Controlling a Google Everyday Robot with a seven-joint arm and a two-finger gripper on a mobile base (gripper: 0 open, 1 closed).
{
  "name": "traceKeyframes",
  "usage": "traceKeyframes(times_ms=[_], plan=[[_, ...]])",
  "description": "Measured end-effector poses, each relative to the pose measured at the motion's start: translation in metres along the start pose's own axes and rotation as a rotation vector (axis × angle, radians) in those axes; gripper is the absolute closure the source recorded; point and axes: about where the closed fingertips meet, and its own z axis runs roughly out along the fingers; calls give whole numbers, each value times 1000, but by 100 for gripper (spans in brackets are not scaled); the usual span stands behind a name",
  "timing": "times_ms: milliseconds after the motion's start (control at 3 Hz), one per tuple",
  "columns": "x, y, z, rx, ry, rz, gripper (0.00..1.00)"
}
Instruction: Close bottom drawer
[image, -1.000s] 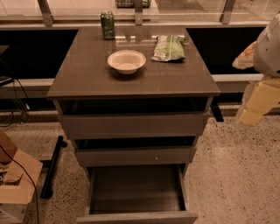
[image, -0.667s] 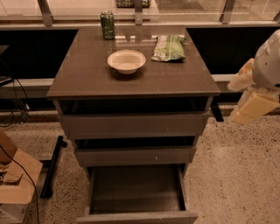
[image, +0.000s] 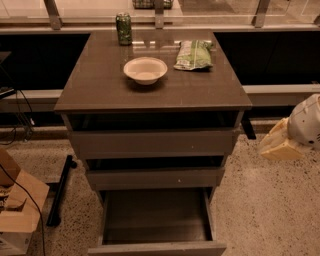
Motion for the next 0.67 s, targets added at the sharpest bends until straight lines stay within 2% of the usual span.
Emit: traceKeyframes(times_ms=[333,667], plan=[[49,-1,56,-136,-50,121,100],[56,-1,74,-170,-53,135,100]])
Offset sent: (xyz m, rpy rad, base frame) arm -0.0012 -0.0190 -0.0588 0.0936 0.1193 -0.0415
